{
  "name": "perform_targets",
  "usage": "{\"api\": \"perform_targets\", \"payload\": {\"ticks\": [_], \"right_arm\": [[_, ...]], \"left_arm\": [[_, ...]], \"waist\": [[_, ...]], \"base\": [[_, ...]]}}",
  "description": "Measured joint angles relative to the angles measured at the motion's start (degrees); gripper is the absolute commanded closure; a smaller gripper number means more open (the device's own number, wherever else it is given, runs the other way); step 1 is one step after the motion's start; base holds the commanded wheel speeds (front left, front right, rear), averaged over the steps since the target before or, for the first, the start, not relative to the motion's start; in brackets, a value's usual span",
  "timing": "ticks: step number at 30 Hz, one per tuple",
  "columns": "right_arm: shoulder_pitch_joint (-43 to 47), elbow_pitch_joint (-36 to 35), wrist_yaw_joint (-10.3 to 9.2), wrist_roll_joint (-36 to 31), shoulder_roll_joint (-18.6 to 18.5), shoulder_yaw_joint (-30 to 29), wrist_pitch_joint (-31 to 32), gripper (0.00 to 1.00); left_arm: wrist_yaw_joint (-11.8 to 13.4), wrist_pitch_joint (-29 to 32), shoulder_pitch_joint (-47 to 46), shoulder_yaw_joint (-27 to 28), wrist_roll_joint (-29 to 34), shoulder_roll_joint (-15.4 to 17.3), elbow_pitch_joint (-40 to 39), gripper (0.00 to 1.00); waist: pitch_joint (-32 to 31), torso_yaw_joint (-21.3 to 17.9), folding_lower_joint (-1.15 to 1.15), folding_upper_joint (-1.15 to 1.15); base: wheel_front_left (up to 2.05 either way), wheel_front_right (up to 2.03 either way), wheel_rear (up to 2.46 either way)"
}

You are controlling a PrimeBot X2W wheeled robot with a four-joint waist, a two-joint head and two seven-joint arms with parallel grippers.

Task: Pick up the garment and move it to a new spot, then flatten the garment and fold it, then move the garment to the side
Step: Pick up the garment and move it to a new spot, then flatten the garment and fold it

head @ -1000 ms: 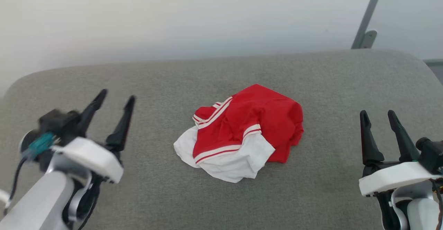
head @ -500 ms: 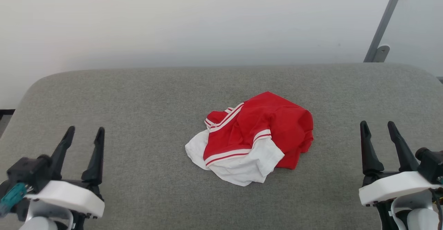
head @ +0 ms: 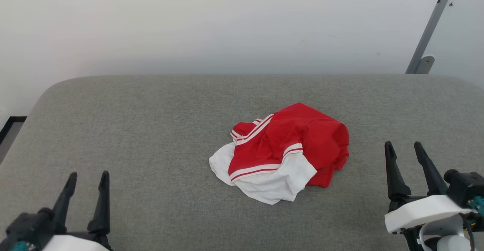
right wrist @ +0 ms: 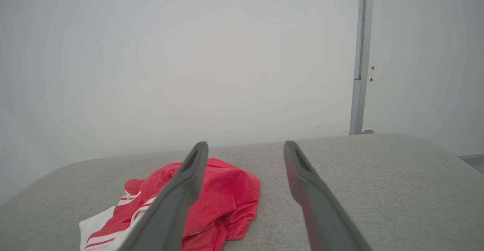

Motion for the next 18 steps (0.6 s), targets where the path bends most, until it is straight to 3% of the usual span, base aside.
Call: {"api": "perform_targets", "payload": {"ticks": [7, 18], "right_arm": [[0.29, -0.07, 0.0, -0.21, 0.37, -0.24, 0.0, 0.0], [0.59, -0.05, 0.0, -0.43, 0.71, 0.0, 0.27, 0.0]], "left_arm": [[-3.38, -0.02, 1.29, 2.94, 3.15, -4.78, 1.6, 0.0], [-7.68, -0.03, 1.77, 6.25, 7.12, -9.12, 3.87, 0.0]], "waist": [[0.03, 0.69, 0.0, 0.0], [-0.01, 1.36, 0.0, 0.0]], "base": [[0.0, 0.0, 0.0], [0.0, 0.0, 0.0]]}}
